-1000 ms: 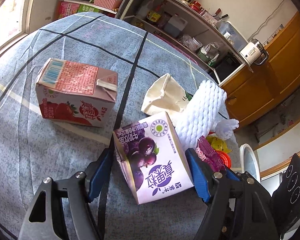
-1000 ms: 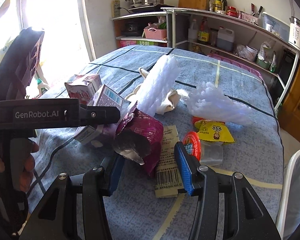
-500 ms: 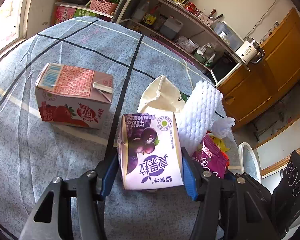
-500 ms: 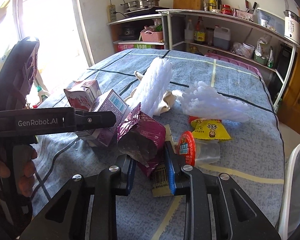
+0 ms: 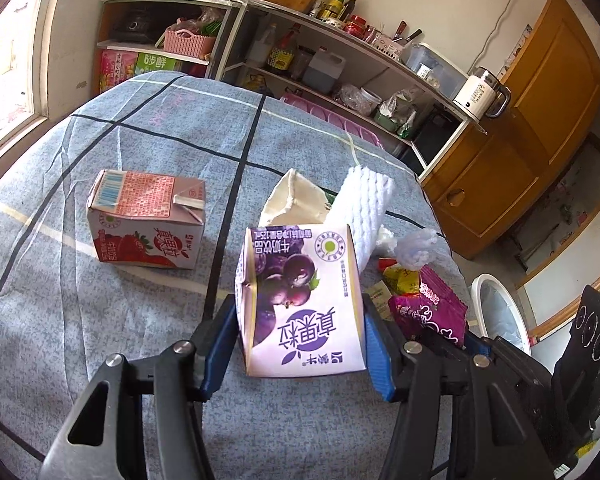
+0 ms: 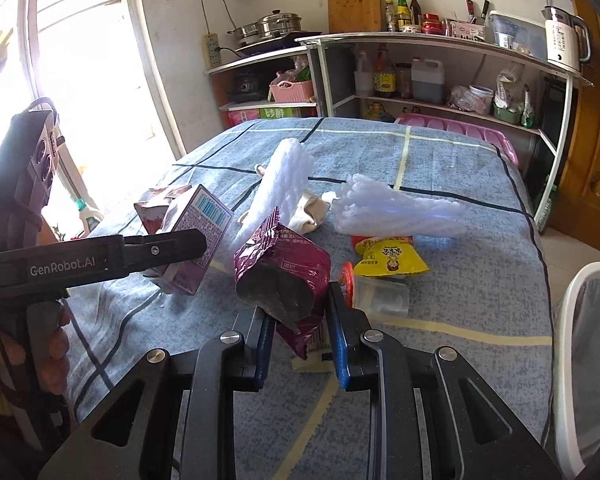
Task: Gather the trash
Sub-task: 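Carry the purple carton and maroon bag over the white bin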
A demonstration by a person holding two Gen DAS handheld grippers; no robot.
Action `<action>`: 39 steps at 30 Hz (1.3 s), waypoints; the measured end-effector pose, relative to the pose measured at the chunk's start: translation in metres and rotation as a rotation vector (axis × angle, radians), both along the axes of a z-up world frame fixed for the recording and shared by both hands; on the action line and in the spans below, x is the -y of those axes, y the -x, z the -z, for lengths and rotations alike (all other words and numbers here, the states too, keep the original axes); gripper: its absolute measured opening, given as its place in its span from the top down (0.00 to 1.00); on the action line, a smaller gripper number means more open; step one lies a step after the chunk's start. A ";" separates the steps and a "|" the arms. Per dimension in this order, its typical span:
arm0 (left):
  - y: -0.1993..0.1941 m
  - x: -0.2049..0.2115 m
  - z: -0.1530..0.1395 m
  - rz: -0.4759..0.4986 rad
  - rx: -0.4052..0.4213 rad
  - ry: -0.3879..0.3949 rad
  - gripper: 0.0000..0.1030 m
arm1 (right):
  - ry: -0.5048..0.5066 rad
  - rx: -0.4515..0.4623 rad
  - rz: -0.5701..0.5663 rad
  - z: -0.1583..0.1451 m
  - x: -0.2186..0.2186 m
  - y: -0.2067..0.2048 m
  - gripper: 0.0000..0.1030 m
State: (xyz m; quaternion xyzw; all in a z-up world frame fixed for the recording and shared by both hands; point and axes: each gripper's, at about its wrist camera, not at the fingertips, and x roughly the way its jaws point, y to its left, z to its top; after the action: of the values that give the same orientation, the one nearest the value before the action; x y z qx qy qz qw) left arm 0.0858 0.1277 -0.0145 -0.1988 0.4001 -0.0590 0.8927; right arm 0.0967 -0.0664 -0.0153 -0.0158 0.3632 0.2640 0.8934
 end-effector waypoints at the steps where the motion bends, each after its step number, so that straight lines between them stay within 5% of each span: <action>1: 0.002 0.002 -0.002 0.005 0.005 -0.001 0.42 | -0.007 0.001 0.005 -0.002 0.003 0.001 0.75; 18: -0.001 0.089 -0.040 0.207 0.087 -0.039 0.42 | -0.056 0.077 0.183 -0.036 0.095 0.031 0.75; 39: -0.037 0.250 -0.036 0.513 0.054 -0.050 0.42 | -0.028 0.048 0.483 -0.030 0.236 0.041 0.75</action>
State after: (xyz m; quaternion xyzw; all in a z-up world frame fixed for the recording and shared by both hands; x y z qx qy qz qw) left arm 0.1225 -0.1223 0.0217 -0.0672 0.4149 -0.2788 0.8635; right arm 0.0554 -0.3021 0.0148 0.0780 0.3316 0.0471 0.9390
